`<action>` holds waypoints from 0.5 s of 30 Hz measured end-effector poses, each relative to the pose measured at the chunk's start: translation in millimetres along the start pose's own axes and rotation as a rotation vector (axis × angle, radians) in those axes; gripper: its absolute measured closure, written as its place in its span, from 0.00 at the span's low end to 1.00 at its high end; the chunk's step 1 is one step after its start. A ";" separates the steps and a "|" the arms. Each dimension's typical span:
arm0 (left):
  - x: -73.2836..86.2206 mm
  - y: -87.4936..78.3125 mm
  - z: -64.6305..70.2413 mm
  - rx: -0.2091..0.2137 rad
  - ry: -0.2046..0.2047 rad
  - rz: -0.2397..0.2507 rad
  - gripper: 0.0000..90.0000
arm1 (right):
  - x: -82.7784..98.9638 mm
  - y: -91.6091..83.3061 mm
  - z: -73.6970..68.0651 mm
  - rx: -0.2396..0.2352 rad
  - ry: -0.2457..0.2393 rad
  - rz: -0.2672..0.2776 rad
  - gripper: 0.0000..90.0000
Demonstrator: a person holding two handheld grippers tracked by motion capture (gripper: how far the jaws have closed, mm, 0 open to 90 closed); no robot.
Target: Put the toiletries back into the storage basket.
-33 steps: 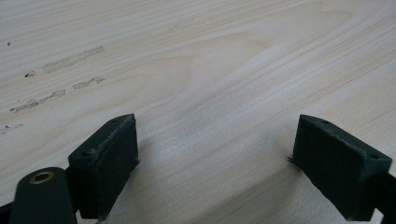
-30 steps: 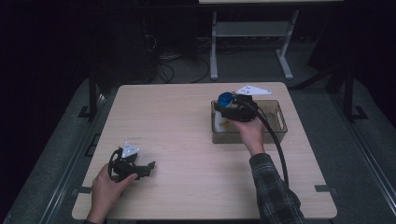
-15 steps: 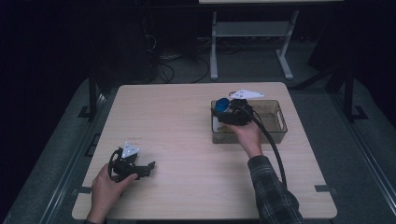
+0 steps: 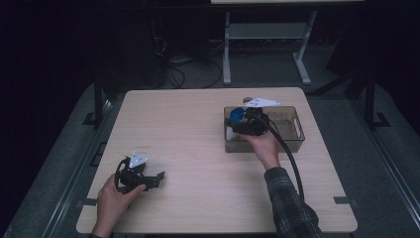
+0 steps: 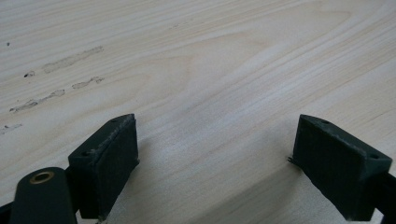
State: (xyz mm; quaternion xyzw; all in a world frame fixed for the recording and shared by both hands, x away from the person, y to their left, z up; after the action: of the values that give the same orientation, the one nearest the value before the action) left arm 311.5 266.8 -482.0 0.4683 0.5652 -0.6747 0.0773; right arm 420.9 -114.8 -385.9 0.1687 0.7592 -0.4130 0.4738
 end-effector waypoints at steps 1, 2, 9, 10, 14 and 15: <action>0.0 0.0 -0.1 0.000 0.001 0.000 0.14 | 0.1 0.4 0.1 -0.002 0.005 -0.005 0.35; 0.0 0.0 0.0 0.000 0.000 0.000 0.14 | 0.3 0.8 0.6 -0.001 0.006 -0.012 0.31; 0.0 0.1 -0.1 0.001 0.000 0.001 0.14 | 0.2 -5.5 5.9 0.008 0.022 -0.031 0.14; 0.0 0.1 -0.1 0.001 0.001 0.002 0.14 | -0.1 -7.5 6.7 0.008 0.022 -0.035 0.12; -0.1 0.2 -0.1 -0.002 0.001 0.004 0.14 | 0.4 -15.6 8.6 0.023 0.018 -0.052 0.07; 0.0 0.3 0.0 -0.001 -0.002 0.004 0.14 | 1.0 -18.0 8.7 0.028 0.018 -0.057 0.06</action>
State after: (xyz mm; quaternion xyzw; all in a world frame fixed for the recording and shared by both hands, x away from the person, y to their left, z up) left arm 311.7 266.7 -482.2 0.4688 0.5645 -0.6747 0.0794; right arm 413.8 -132.7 -380.2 0.1575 0.7622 -0.4354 0.4525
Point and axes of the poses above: each handheld gripper's, and its own axes: y roughly forward along the jaws, x roughly out of its underside, z roughly to its right, the point moved 1 cm from there along y, roughly forward along the jaws, and after that the axes turned 5 degrees about y, right-handed, at the moved point
